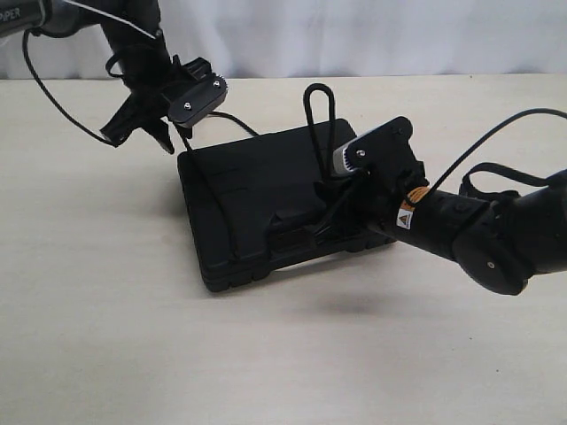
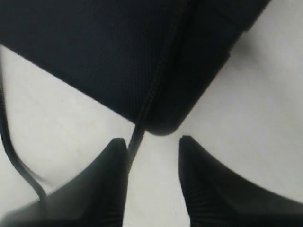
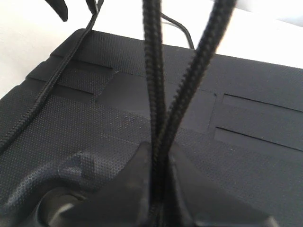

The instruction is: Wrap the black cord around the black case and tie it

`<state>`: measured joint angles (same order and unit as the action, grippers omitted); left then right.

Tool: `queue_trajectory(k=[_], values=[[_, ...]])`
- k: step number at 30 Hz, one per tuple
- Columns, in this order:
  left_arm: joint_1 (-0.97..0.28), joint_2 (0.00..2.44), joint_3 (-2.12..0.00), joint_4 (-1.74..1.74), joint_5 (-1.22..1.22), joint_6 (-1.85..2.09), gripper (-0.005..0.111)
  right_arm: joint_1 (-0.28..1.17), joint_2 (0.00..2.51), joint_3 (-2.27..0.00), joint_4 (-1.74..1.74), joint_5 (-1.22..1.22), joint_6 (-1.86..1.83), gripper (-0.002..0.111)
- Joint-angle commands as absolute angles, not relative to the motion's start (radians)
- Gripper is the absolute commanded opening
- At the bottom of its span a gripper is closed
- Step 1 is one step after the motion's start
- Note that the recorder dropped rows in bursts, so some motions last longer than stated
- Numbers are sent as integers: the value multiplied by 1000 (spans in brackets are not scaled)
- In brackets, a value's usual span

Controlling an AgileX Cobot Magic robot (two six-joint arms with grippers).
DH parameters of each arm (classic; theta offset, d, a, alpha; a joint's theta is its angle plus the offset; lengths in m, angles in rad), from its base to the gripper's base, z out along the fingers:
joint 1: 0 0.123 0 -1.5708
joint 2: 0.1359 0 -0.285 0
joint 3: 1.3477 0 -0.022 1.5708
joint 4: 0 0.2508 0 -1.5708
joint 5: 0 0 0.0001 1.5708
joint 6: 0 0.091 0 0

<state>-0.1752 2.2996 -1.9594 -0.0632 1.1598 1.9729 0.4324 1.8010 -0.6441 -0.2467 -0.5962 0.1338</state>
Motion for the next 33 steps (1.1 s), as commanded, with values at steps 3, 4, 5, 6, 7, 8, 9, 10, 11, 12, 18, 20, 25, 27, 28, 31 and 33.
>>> queue_trajectory(k=[3, 4, 5, 6, 7, 8, 9, 10, 11, 12, 18, 20, 25, 27, 28, 31, 33], values=[[-201, 2294, -1945, -115, 1221, 2099, 35, 433, 1791, -650, -250, -594, 123, 4], [-206, 2294, -1945, -111, 1221, 2109, 35, 433, 1791, -650, -250, -594, 123, 4], [-211, 2294, -1945, -109, 1221, 2118, 35, 433, 1791, -650, -250, -594, 123, 4], [-213, 2294, -1945, -111, 1221, 2124, 35, 433, 1791, -650, -250, -594, 123, 4], [-216, 2294, -1945, -113, 1221, 2124, 35, 433, 1791, -650, -250, -594, 123, 4], [-221, 2294, -1945, -116, 1221, 2124, 35, 433, 1791, -650, -250, -594, 123, 4], [-229, 2294, -1945, -116, 1221, 2124, 35, 433, 1791, -650, -250, -594, 123, 4], [-234, 2294, -1945, -116, 1221, 2124, 35, 433, 1791, -650, -250, -594, 123, 4], [-243, 2294, -1943, -116, 1221, 2124, 35, 433, 1791, -650, -250, -596, 123, 4], [-246, 2294, -1941, -116, 1221, 2124, 35, 433, 1791, -650, -250, -596, 123, 4], [-256, 2294, -1884, -60, 1221, 2124, 35, 433, 1791, -650, -250, -596, 123, 4], [-256, 2294, -1869, -58, 1221, 2124, 35, 433, 1791, -650, -250, -600, 123, 4], [-257, 2294, -1861, -90, 1221, 2124, 28, 433, 1791, -650, -250, -600, 123, 4], [-257, 2294, -1861, -90, 1221, 2124, 14, 433, 1791, -650, -250, -600, 123, 4], [-257, 2294, -1861, -90, 1221, 2124, 7, 433, 1791, -650, -250, -600, 123, 4], [-257, 2294, -1861, -90, 1221, 2118, 0, 433, 1791, -650, -250, -600, 123, 4], [-257, 2294, -1864, -90, 1221, 2118, 0, 433, 1791, -650, -250, -600, 123, 4]])
